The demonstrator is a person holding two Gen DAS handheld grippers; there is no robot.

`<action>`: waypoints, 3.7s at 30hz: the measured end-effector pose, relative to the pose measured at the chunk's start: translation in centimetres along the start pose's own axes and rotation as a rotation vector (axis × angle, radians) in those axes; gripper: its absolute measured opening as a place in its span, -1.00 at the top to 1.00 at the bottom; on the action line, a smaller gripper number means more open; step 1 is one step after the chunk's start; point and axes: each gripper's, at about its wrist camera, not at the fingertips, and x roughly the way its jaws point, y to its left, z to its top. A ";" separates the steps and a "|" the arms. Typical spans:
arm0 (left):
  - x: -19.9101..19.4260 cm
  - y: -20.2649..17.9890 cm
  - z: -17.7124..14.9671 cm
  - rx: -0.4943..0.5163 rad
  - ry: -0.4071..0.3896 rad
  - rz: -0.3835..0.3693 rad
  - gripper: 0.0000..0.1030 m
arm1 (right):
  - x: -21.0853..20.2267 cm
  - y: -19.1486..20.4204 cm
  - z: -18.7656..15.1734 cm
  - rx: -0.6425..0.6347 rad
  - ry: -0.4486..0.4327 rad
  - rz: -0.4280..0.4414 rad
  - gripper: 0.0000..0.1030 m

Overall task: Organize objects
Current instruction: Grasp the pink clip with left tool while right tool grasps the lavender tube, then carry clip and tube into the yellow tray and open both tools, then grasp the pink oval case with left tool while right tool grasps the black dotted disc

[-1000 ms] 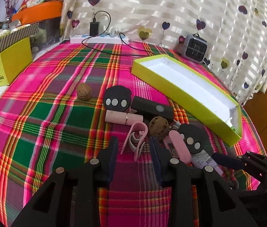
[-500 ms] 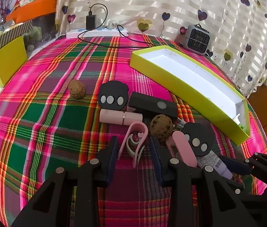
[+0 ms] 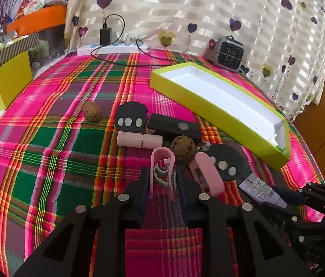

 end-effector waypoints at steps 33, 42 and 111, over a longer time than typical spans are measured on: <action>-1.8 -2.0 1.5 0.009 -0.112 -0.082 0.58 | -2.6 -0.9 1.5 0.035 -0.159 0.039 0.43; 1.0 -4.9 4.2 0.056 -0.089 -0.145 0.58 | -2.8 -3.7 3.4 0.082 -0.197 -0.027 0.43; -2.7 0.7 6.5 -0.270 -0.319 -0.151 0.39 | -3.1 -2.9 5.5 0.085 -0.279 0.020 0.10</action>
